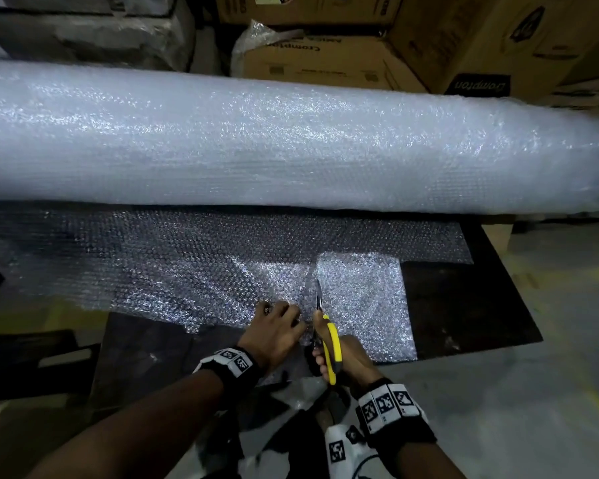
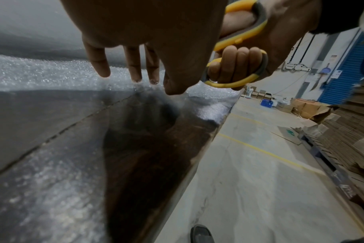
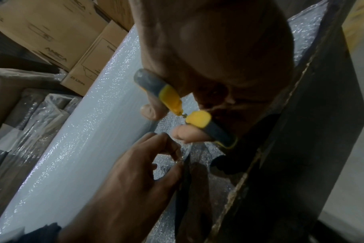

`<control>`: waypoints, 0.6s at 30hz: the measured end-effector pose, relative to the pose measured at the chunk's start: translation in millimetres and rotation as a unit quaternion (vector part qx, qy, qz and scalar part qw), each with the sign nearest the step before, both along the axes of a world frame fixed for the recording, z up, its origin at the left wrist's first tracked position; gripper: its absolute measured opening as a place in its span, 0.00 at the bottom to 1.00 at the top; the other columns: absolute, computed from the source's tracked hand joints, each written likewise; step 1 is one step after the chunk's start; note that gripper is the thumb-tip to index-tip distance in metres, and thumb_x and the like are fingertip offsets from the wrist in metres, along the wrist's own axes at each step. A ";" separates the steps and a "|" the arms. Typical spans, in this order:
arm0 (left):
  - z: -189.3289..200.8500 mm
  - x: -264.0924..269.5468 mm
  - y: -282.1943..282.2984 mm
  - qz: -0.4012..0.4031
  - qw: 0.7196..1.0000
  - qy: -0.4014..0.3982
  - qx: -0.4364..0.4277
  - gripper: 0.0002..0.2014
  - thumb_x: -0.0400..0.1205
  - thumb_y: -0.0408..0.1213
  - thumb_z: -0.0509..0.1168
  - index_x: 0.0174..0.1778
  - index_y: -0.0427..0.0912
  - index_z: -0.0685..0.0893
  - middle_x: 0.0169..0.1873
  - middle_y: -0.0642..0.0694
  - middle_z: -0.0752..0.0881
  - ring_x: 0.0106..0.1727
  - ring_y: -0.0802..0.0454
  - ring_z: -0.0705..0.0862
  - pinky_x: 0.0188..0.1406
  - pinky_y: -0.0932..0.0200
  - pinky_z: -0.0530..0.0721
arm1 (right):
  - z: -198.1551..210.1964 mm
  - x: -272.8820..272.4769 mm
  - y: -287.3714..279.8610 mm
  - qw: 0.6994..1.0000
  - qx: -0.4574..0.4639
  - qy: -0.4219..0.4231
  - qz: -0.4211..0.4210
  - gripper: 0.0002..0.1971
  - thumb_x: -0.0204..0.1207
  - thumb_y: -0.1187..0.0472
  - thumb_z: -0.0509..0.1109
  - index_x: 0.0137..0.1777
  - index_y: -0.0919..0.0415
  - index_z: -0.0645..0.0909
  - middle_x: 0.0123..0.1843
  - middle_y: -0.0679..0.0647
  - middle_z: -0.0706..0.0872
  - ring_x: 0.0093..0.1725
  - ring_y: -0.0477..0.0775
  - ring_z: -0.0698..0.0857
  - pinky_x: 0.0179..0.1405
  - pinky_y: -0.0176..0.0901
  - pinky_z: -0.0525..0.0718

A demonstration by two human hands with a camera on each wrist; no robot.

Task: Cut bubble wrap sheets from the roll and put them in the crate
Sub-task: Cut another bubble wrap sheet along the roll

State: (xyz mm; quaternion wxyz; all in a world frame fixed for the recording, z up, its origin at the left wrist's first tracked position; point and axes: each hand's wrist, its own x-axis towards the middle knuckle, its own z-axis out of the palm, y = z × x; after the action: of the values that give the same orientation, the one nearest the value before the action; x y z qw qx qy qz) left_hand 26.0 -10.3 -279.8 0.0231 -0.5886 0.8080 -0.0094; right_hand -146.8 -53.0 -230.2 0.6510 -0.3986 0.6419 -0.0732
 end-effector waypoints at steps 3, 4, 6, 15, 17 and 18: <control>-1.2 -0.7 -0.5 0.006 1.000 0.015 -0.017 0.15 0.76 0.43 0.54 0.50 0.46 0.84 0.52 0.41 0.83 0.55 0.39 0.83 0.47 0.33 0.83 | -6.0 0.7 0.2 1.000 -0.010 0.011 0.001 0.36 0.63 0.27 0.75 0.31 0.65 0.84 0.26 0.58 0.84 0.21 0.52 0.80 0.22 0.37 0.79; -2.3 -1.0 -0.4 0.006 1.000 0.012 -0.025 0.14 0.76 0.43 0.55 0.50 0.46 0.84 0.51 0.41 0.83 0.55 0.39 0.83 0.46 0.33 0.84 | -6.3 0.2 0.8 1.000 -0.013 0.013 0.002 0.36 0.61 0.26 0.75 0.30 0.65 0.84 0.26 0.58 0.84 0.21 0.52 0.80 0.22 0.37 0.79; -2.7 -0.6 -0.2 0.004 0.999 0.008 -0.033 0.11 0.75 0.43 0.63 0.51 0.46 0.83 0.52 0.41 0.83 0.54 0.39 0.82 0.46 0.33 0.84 | -8.2 -1.9 0.9 1.000 -0.014 0.011 -0.002 0.38 0.56 0.24 0.74 0.31 0.66 0.85 0.26 0.59 0.84 0.22 0.53 0.81 0.23 0.38 0.80; -8.1 0.6 -0.2 0.009 0.999 0.020 -0.025 0.10 0.73 0.45 0.70 0.47 0.46 0.81 0.50 0.42 0.81 0.52 0.39 0.81 0.45 0.35 0.82 | -8.0 10.8 -12.9 0.998 0.059 0.004 0.003 0.59 0.38 0.11 0.66 0.41 0.72 0.85 0.33 0.67 0.89 0.25 0.59 0.86 0.25 0.42 0.82; -7.2 0.7 -0.4 0.009 1.000 0.021 -0.017 0.12 0.72 0.44 0.72 0.48 0.46 0.80 0.50 0.42 0.82 0.52 0.39 0.81 0.45 0.34 0.83 | -7.9 10.8 -13.7 0.998 0.060 -0.005 0.006 0.57 0.41 0.11 0.67 0.40 0.71 0.84 0.32 0.66 0.89 0.26 0.60 0.86 0.26 0.43 0.83; -7.1 0.5 -0.2 0.008 1.000 0.019 -0.016 0.11 0.73 0.43 0.71 0.48 0.46 0.80 0.50 0.42 0.82 0.52 0.39 0.81 0.45 0.34 0.83 | -7.7 10.1 -13.3 0.998 0.054 -0.012 0.005 0.53 0.47 0.13 0.68 0.40 0.71 0.83 0.31 0.64 0.88 0.26 0.59 0.85 0.26 0.43 0.82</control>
State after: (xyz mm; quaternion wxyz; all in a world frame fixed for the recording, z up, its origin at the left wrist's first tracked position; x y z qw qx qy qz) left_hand 26.5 -10.5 -286.9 -0.0022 -0.5958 0.8031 -0.0109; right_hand -136.7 -66.3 -237.9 0.6794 -0.3647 0.6354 -0.0396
